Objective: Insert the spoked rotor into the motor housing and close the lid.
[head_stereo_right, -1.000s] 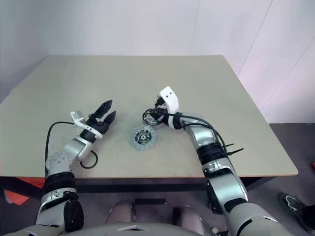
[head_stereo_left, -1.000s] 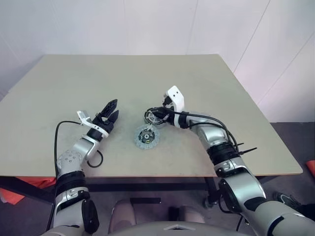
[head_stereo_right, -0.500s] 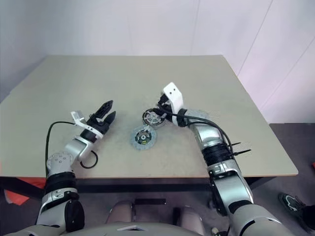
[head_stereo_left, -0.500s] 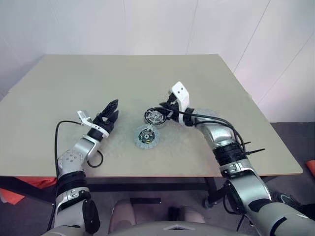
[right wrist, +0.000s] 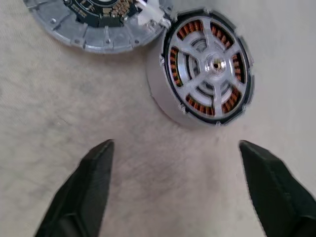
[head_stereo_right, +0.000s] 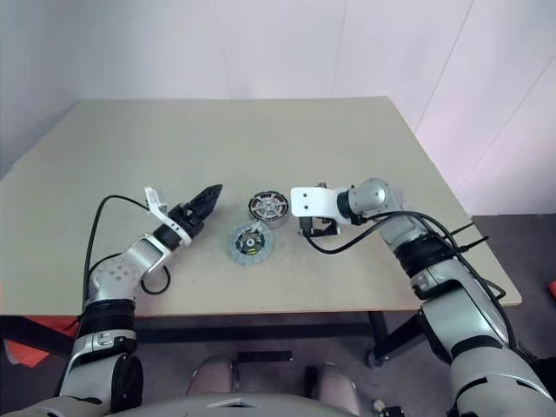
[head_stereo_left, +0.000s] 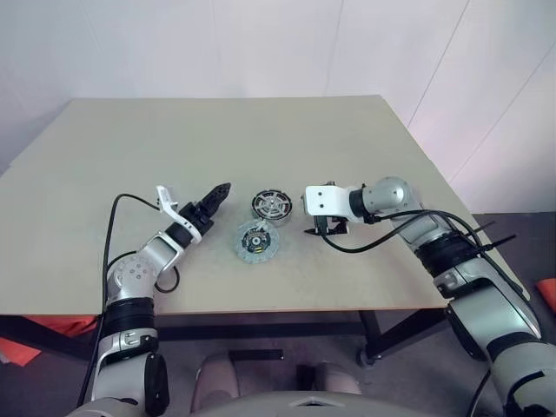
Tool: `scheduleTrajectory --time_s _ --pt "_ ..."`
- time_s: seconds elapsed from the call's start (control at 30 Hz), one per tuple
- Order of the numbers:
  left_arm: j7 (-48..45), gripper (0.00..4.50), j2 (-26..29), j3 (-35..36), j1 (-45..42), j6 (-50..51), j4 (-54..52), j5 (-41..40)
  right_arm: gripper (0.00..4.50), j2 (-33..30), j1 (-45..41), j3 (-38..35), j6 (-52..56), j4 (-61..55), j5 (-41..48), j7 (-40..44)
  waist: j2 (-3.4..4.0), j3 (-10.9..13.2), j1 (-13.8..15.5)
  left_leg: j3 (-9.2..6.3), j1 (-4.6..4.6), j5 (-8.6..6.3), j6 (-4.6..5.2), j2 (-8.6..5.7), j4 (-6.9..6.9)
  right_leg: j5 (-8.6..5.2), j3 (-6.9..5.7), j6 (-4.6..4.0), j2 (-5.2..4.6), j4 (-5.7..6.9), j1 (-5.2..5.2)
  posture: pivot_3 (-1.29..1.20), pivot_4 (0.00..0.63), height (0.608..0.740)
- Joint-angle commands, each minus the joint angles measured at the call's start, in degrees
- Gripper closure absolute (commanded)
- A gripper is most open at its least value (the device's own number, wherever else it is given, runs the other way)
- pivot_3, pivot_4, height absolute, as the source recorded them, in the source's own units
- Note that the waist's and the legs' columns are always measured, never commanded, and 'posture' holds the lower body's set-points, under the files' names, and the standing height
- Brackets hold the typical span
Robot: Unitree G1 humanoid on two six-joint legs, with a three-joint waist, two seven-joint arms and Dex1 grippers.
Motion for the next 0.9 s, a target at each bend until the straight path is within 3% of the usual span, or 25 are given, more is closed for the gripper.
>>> scheduleTrajectory --time_s 0.03,0.57,0.7,0.9 --pt "-0.99 0.00 -0.13 0.37 0.13 -1.39 -1.61 0.53 0.03 2.79 -3.57 1.39 -5.57 3.94 -2.14 -0.61 0.00 0.00 0.05 0.00 -0.02 -0.01 0.03 0.00 0.00 0.00 0.00 -0.01 0.00 -0.01 -0.01 0.00 0.000 0.740" --pt "-0.75 0.00 -0.07 1.30 2.51 -2.04 -3.16 0.86 0.03 9.46 -8.51 2.06 -12.13 18.66 -5.45 -1.22 -0.01 0.00 0.05 0.00 -0.01 -0.11 0.19 0.01 0.14 0.01 -0.01 -0.04 -0.02 0.02 0.07 0.00 0.000 0.740" --pt "-0.74 0.00 -0.02 1.41 2.49 -2.15 -2.94 0.96 0.87 9.86 -8.86 1.84 -12.90 19.62 -5.90 -1.71 -0.01 0.00 0.05 0.00 0.01 -0.11 0.18 0.01 0.15 0.01 -0.01 -0.04 -0.02 0.03 0.07 0.00 0.000 0.740" --pt "-0.80 0.00 0.06 1.46 2.26 -2.40 -2.22 1.30 0.87 10.17 -8.92 1.46 -13.17 19.50 -6.03 -2.33 -0.01 0.00 0.04 0.00 0.01 -0.11 0.19 0.01 0.15 0.01 -0.01 -0.04 -0.02 0.03 0.07 0.00 0.000 0.740"
